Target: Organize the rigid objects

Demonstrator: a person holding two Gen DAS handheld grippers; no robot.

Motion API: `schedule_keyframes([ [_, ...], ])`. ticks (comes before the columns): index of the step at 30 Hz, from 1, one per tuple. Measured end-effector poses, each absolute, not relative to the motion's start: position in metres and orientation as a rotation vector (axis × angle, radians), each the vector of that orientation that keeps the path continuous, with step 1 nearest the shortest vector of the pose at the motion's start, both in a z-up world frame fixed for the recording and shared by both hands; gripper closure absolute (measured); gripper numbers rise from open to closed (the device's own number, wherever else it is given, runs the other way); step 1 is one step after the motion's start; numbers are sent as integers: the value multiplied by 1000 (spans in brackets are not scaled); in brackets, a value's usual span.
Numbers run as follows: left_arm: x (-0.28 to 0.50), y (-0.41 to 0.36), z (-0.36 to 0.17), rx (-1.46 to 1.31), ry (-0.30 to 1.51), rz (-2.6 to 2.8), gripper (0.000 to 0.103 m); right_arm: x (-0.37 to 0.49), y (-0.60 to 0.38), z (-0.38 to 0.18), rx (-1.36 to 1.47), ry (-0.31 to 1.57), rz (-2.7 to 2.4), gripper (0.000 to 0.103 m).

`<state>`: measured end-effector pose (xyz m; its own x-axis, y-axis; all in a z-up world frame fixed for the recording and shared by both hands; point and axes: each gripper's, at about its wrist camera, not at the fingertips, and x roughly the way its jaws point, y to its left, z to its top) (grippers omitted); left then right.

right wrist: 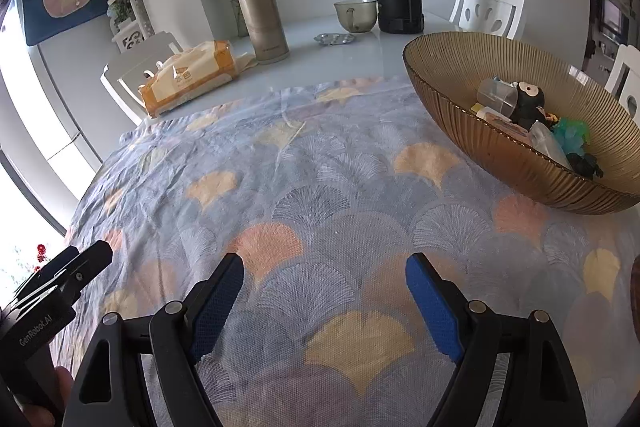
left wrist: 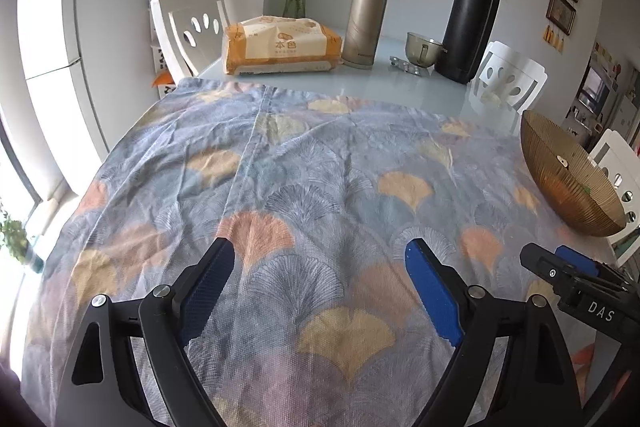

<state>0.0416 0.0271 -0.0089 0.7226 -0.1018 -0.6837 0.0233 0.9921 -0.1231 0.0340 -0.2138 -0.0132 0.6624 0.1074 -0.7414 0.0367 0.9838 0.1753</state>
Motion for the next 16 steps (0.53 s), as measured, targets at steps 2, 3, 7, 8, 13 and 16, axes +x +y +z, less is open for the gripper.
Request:
schedule_keyframes([
  [2, 42, 27, -10, -108, 769, -71, 16, 34, -214, -13, 181, 847, 41, 21],
  [3, 43, 27, -11, -109, 774, -73, 16, 34, -214, -13, 181, 847, 41, 21],
  [7, 44, 27, -12, -106, 777, -67, 16, 34, -214, -13, 182, 848, 41, 21],
  [8, 44, 27, -12, -100, 773, -58, 16, 34, -214, -13, 181, 848, 41, 21],
  [13, 36, 26, -2, -28, 670, 20, 1, 34, -211, -15, 168, 852, 42, 21],
  [16, 33, 26, 0, -29, 646, 4, 1, 35, -210, -16, 160, 855, 41, 21],
])
